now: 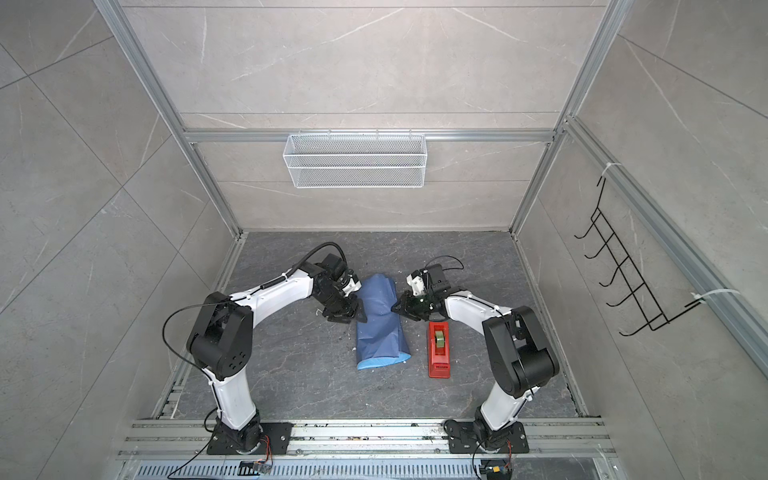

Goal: Wrap a gift box in wrapping paper
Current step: Smooth out the wrapping paper on the gift box.

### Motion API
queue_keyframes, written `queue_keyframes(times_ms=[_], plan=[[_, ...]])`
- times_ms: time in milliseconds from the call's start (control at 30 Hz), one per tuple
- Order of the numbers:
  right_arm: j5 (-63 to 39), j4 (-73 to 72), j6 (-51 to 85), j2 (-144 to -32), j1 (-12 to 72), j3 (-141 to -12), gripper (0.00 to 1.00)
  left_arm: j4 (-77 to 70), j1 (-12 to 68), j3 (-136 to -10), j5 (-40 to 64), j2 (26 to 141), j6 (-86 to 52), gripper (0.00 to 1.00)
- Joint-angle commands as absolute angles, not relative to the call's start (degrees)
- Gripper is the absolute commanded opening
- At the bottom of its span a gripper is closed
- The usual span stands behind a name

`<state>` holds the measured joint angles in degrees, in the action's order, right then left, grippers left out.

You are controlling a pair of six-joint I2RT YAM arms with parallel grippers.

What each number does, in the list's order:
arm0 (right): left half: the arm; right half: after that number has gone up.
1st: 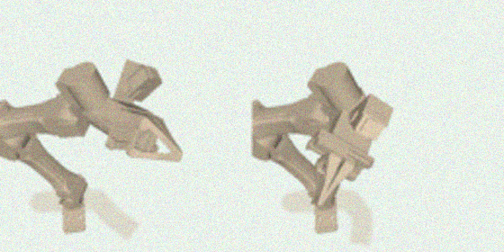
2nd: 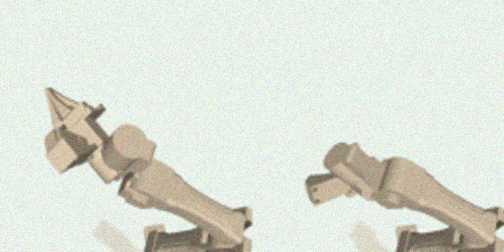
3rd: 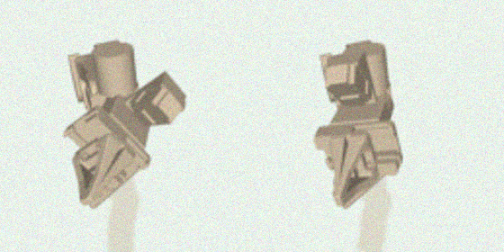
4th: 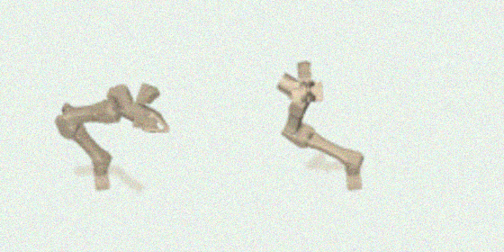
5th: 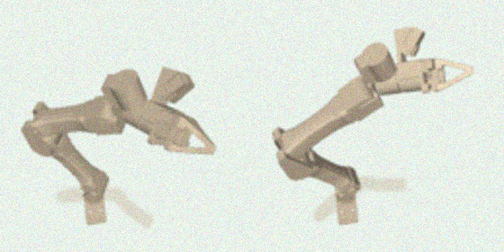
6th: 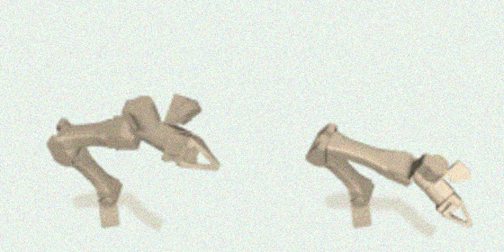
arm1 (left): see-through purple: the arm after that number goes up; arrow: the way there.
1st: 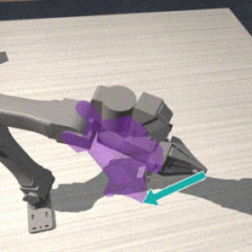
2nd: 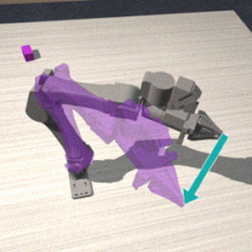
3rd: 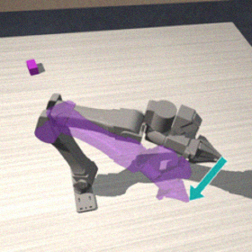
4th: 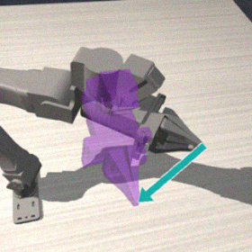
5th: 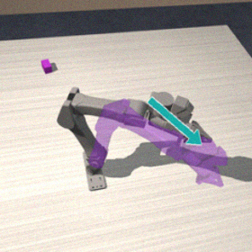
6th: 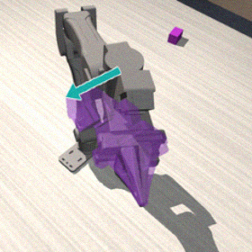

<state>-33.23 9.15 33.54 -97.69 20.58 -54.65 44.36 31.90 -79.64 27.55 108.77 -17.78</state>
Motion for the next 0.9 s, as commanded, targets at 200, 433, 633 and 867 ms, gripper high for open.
queue_keyframes(times_ms=[200, 433, 633, 867], plan=[[-28.16, 8.32, 41.19, -100.90, 22.23, -46.52, 0.30, 44.44, 32.34, -83.70, 24.39, 115.32, -19.47, 0.61], [-31.08, 12.13, 40.69, -94.21, 22.32, -49.39, 0.51, 44.79, 32.34, -83.99, 24.19, 117.96, -19.33, 0.60], [-32.58, 16.28, 38.49, -90.20, 22.41, -50.74, 0.57, 44.19, 32.34, -83.30, 23.87, 118.54, -18.96, 0.59], [-32.94, 8.90, 43.28, -91.21, 25.60, -44.09, 0.50, 44.65, 32.50, -85.17, 23.41, 120.38, -18.22, 0.59]])
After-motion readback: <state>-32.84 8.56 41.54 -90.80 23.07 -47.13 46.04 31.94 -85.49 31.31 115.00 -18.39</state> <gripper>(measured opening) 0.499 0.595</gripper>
